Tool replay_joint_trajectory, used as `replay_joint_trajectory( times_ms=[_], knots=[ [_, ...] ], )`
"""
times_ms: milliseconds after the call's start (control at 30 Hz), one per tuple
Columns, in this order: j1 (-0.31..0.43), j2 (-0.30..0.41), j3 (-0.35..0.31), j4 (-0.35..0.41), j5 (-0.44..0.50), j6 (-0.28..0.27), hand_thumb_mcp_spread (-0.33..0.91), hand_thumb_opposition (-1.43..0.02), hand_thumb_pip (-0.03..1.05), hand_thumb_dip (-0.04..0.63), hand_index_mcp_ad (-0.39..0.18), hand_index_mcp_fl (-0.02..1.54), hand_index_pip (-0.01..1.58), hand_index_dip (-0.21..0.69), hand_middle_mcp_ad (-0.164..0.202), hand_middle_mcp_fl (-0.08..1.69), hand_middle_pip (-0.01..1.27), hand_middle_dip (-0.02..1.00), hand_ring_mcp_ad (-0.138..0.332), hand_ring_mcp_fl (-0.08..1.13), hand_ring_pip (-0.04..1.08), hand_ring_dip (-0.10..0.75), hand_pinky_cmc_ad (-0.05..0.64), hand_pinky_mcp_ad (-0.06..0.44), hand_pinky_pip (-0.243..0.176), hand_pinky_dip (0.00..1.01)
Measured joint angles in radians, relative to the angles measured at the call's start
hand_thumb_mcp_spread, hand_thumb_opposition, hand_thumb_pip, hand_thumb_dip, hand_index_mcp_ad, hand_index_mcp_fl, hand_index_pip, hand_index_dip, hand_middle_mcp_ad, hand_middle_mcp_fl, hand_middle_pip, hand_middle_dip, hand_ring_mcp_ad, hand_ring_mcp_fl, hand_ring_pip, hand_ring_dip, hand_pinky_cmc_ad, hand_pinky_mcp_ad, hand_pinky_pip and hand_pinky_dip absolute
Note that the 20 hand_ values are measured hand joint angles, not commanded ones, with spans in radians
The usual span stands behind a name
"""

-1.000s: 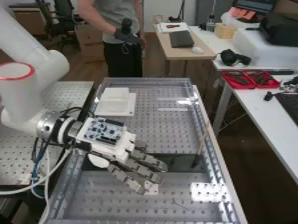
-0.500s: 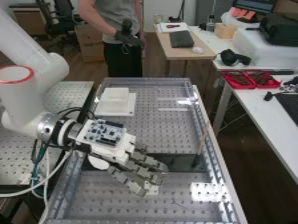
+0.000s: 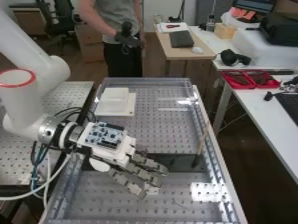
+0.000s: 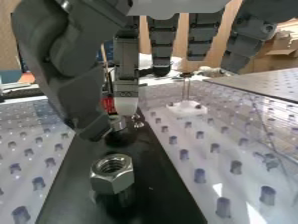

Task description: Grab the bearing and place it in the white container

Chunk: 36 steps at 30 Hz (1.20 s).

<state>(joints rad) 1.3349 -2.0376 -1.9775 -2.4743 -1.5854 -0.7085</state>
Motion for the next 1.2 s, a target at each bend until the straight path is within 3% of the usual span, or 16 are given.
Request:
replay_joint_trajectory(
  times_ms=[967,1100,1200],
  knots=[
    [-0.002,-0.015,-0.004,0.030,-0.003,-0.002,0.39,-0.84,0.69,0.251,-0.072,-0.01,1.51,0.279,0.070,0.01,0.12,0.15,0.162,0.00,0.08,0.059,0.393,0.295,-0.091,0.18],
    [0.000,-0.017,-0.005,0.034,-0.003,-0.003,0.39,-0.84,0.69,0.253,-0.075,-0.01,1.51,0.265,0.070,0.01,0.13,0.15,0.164,0.00,0.08,0.059,0.393,0.297,-0.075,0.18],
    [0.001,-0.017,-0.004,0.033,-0.002,-0.003,0.39,-0.84,0.69,0.253,-0.079,-0.01,1.52,0.251,0.070,0.01,0.12,0.15,0.143,0.00,0.08,0.059,0.393,0.295,-0.075,0.18]
  ],
)
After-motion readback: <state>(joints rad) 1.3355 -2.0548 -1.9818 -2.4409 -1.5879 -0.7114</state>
